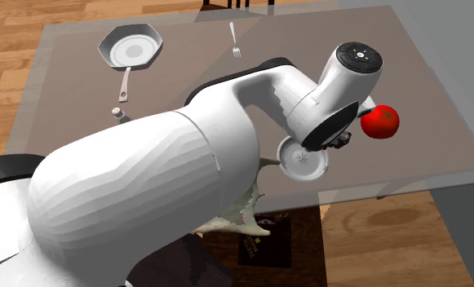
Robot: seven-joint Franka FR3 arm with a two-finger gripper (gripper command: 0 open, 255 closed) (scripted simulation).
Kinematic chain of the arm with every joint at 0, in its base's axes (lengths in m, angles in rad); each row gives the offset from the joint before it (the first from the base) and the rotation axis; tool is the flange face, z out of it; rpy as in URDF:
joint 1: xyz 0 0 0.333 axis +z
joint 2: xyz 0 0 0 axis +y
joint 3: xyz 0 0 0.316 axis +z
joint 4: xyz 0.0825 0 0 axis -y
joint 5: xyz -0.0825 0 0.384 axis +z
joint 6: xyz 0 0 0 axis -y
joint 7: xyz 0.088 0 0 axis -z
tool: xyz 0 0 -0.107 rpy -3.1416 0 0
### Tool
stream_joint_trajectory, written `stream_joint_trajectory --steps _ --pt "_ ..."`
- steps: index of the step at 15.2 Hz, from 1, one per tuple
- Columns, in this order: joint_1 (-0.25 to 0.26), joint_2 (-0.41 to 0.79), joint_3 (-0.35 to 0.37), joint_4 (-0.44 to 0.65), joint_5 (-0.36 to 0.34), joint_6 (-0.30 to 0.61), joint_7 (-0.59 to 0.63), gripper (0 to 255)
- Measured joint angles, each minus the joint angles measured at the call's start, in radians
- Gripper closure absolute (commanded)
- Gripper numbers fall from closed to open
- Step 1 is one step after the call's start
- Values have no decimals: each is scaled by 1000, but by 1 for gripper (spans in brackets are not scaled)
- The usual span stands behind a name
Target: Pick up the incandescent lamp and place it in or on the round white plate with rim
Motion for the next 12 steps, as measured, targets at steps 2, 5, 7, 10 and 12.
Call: stream_joint_trajectory --steps 2,5,7,10,12 --pt "-1 12 0 -9 0 21 0 255" --pt "0 35 -1 -14 -2 48 3 255" --pt "0 46 -1 -23 -2 69 3 255" --pt "0 66 -2 -33 -3 99 5 255" --pt "0 69 -2 -33 -3 102 6 255"
